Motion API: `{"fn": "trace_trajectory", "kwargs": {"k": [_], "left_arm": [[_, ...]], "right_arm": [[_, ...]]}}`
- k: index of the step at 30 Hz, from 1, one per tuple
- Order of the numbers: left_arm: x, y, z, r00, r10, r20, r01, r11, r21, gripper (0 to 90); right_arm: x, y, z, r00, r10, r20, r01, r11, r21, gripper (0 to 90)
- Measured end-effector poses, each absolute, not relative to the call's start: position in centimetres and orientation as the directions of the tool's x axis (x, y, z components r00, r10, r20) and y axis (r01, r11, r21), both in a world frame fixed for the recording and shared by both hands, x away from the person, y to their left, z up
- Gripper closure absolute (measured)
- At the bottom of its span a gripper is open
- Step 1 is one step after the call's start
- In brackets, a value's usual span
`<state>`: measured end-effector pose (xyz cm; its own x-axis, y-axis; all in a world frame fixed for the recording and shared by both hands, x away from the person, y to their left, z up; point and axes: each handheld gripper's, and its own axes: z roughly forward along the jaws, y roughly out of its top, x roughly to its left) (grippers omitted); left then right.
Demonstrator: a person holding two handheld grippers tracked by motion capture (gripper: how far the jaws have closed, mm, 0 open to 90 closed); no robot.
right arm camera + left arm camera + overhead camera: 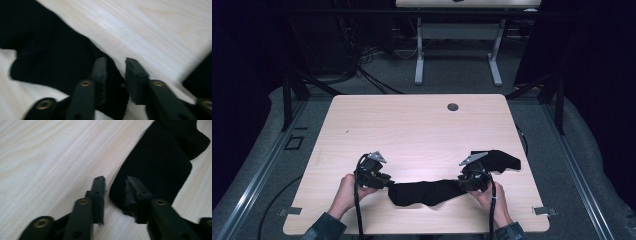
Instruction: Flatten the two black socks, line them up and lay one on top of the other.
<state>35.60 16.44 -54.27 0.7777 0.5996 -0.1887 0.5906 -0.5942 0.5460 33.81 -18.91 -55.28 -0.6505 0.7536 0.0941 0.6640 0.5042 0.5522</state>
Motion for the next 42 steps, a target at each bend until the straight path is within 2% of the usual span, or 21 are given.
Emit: {"fn": "trace_trajectory", "kwargs": {"k": [3,6,9,12,17,24,42], "left_arm": [[34.9,16.3,-54.0,0.775,0.615,-0.147,0.578,-0.593,0.560,51.4],[34.1,16.1,-53.7,0.757,0.645,-0.105,0.571,-0.574,0.587,42.3],[33.7,15.9,-53.7,0.741,0.665,-0.094,0.572,-0.551,0.607,37.3],[33.4,15.7,-54.0,0.734,0.674,-0.085,0.575,-0.549,0.607,29.9],[32.4,15.0,-55.0,0.730,0.681,-0.057,0.563,-0.552,0.616,19.3],[31.6,14.5,-56.9,0.727,0.686,0.039,0.546,-0.611,0.573,16.7],[29.9,16.2,-57.1,0.739,0.674,0.015,0.552,-0.617,0.561,16.8]], "right_arm": [[33.6,-19.2,-54.9,-0.631,0.774,0.043,0.649,0.497,0.576,54.3],[33.1,-19.5,-54.0,-0.592,0.806,-0.022,0.619,0.472,0.628,49.3],[32.7,-20.0,-53.1,-0.551,0.833,-0.054,0.598,0.439,0.671,48.0],[32.0,-19.7,-53.2,-0.598,0.801,-0.043,0.587,0.473,0.657,47.6],[30.8,-17.9,-55.5,-0.684,0.729,-0.035,0.576,0.568,0.588,43.6],[30.3,-17.9,-56.5,-0.676,0.735,-0.043,0.576,0.564,0.592,41.3],[27.8,-19.3,-56.8,-0.747,0.665,-0.013,0.522,0.598,0.609,40.1]]}}
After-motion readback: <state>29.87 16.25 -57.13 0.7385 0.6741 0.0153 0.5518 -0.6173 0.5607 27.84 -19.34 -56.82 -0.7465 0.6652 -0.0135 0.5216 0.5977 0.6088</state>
